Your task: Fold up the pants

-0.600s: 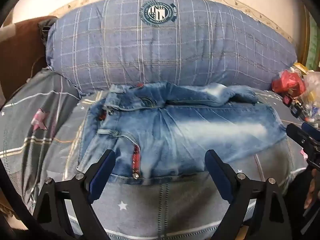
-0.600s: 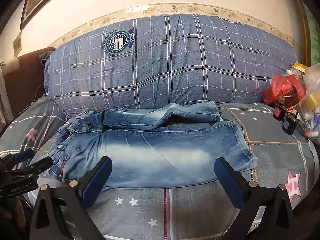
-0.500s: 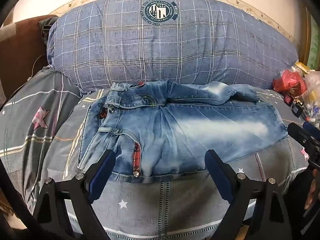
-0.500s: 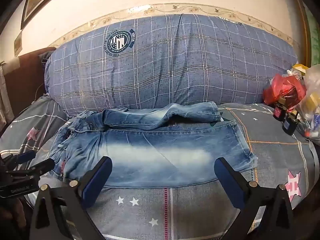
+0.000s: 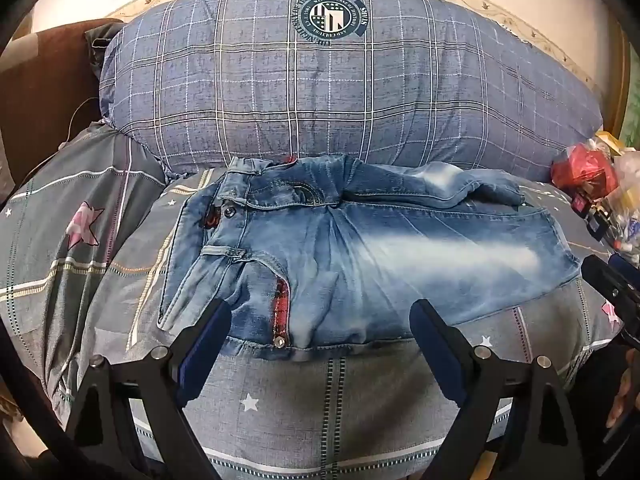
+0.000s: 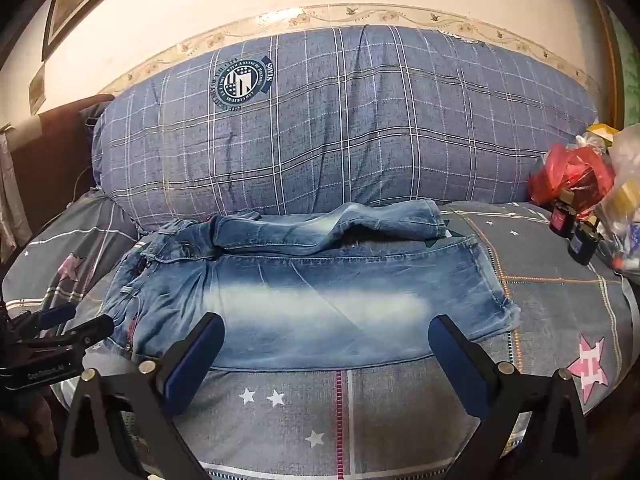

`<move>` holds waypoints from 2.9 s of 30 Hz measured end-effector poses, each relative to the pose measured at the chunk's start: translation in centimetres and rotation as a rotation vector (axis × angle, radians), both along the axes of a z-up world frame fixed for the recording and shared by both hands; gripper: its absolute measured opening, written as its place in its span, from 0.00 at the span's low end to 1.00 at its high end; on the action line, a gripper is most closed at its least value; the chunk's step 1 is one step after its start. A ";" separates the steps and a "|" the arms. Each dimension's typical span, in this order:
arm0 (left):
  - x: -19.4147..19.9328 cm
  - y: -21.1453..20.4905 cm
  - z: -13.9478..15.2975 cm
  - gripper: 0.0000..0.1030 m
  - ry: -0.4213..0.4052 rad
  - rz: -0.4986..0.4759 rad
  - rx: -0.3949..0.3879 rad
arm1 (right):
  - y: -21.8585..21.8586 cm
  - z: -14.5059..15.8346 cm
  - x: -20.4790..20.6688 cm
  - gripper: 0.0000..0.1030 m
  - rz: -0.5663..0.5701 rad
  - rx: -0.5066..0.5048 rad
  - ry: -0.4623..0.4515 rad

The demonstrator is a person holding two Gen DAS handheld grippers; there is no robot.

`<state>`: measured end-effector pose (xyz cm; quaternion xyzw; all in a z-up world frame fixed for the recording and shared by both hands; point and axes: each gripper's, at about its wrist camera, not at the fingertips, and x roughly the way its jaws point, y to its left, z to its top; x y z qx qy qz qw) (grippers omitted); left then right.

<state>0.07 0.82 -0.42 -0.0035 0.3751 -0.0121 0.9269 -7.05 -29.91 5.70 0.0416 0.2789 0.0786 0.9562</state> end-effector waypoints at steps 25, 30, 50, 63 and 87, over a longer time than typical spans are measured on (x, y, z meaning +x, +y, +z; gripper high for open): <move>-0.2 0.2 0.0 0.88 0.003 0.004 0.016 | 0.8 -0.2 0.0 1.00 0.023 0.012 0.001; -0.2 0.3 -0.1 0.88 0.003 0.004 0.009 | 0.8 -0.2 -0.1 1.00 0.021 0.014 0.001; -0.5 0.4 -0.2 0.88 -0.002 0.012 0.006 | 0.9 -0.6 -0.2 1.00 0.018 0.015 0.011; -0.2 0.4 -0.1 0.88 -0.005 0.012 0.003 | 0.9 -0.6 -0.2 1.00 0.018 0.014 0.011; 7.5 6.2 0.9 0.88 0.059 -0.052 -0.018 | 0.8 0.8 7.9 1.00 0.118 0.081 0.090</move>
